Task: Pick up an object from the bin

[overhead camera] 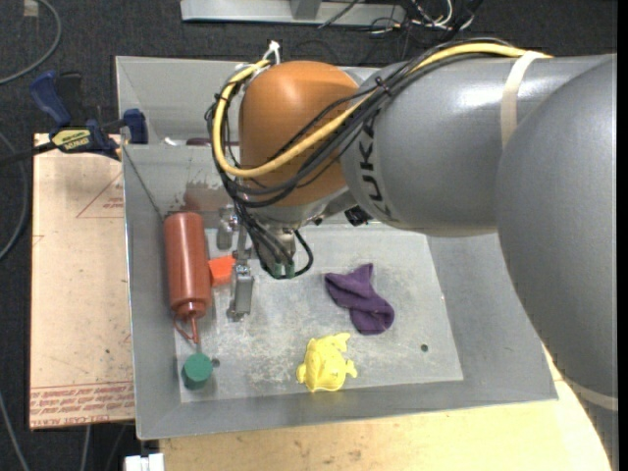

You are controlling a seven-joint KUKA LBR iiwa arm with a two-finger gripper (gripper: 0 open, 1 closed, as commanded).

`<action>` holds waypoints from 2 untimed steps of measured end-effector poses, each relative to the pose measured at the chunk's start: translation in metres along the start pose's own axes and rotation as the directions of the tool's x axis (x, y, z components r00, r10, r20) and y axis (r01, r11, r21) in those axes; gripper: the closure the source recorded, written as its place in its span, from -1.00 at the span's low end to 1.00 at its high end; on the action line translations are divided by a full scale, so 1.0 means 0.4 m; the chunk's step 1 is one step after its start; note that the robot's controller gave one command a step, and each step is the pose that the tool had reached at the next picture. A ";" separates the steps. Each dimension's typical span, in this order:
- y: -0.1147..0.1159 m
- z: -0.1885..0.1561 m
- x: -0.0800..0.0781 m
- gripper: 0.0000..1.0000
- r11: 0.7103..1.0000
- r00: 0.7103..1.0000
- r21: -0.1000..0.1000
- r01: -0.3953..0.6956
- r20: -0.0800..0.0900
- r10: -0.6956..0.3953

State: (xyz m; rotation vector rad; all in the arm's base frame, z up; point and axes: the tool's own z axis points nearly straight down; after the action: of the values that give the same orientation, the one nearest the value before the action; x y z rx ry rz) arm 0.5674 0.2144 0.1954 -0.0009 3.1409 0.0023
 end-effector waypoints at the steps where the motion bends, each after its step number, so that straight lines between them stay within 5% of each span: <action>1: -0.043 0.126 -0.055 -1.00 0.997 0.997 -0.002 0.071 0.003 -0.071; 2: -0.076 0.269 -0.104 -1.00 1.000 1.000 -0.002 -0.019 0.003 0.019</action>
Offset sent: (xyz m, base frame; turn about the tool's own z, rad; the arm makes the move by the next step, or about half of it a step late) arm 0.0475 -0.0353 -0.1254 0.0499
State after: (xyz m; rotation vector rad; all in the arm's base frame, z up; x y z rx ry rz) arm 0.6091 0.1840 0.0878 0.0296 3.1382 0.0059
